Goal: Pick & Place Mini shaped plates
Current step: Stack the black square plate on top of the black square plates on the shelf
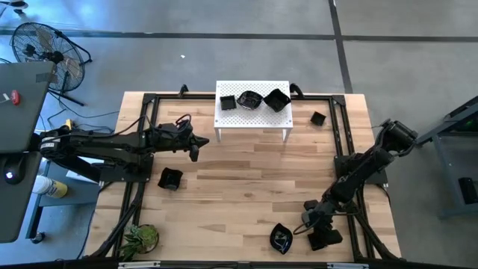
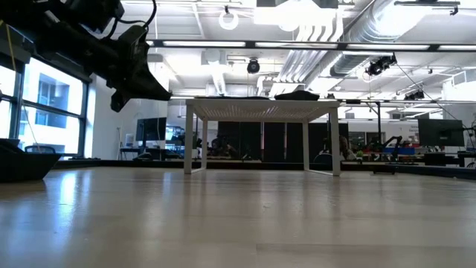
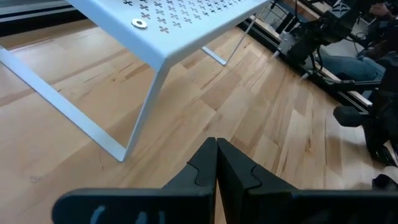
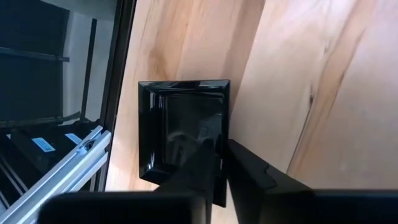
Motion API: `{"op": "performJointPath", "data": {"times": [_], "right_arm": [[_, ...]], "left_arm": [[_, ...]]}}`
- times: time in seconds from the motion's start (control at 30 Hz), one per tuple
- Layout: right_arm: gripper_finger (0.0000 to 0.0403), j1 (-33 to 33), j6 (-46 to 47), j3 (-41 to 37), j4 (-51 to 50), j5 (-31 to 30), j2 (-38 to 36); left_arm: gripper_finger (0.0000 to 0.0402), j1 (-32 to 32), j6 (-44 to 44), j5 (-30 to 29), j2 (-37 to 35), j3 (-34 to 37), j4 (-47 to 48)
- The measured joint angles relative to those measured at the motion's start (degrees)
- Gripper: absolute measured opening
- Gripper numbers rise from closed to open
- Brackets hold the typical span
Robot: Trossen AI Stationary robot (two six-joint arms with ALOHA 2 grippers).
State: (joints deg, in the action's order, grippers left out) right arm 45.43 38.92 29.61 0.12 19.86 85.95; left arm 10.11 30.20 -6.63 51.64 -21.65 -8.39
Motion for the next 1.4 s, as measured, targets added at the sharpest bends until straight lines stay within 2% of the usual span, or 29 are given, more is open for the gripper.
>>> {"op": "performJointPath", "data": {"times": [0.13,0.4,0.77,1.07,1.27,1.4], "right_arm": [[0.0007,-0.2,1.8,0.0,0.3,0.2,0.0],[0.0008,-0.9,5.3,0.0,2.0,0.2,-0.2],[0.001,-6.7,18.4,0.0,0.8,-2.1,-9.7],[0.0011,-18.4,29.1,0.0,-3.6,-16.8,-17.4],[0.0007,-26.6,32.7,0.0,-1.2,-26.1,-16.4],[0.0006,-31.2,34.5,0.0,5.2,-31.1,-12.8]], "left_arm": [[0.0001,0.0,0.0,0.0,0.0,0.0,0.0],[0.0001,0.0,0.0,0.0,0.0,0.0,0.0],[0.0001,0.0,0.2,0.1,0.0,0.0,-0.2],[0.0001,0.0,0.1,0.2,0.0,0.0,-0.6],[0.0001,0.0,0.0,0.2,0.0,0.0,-0.4],[0.0001,0.0,0.0,0.2,0.0,0.0,-0.4]]}}
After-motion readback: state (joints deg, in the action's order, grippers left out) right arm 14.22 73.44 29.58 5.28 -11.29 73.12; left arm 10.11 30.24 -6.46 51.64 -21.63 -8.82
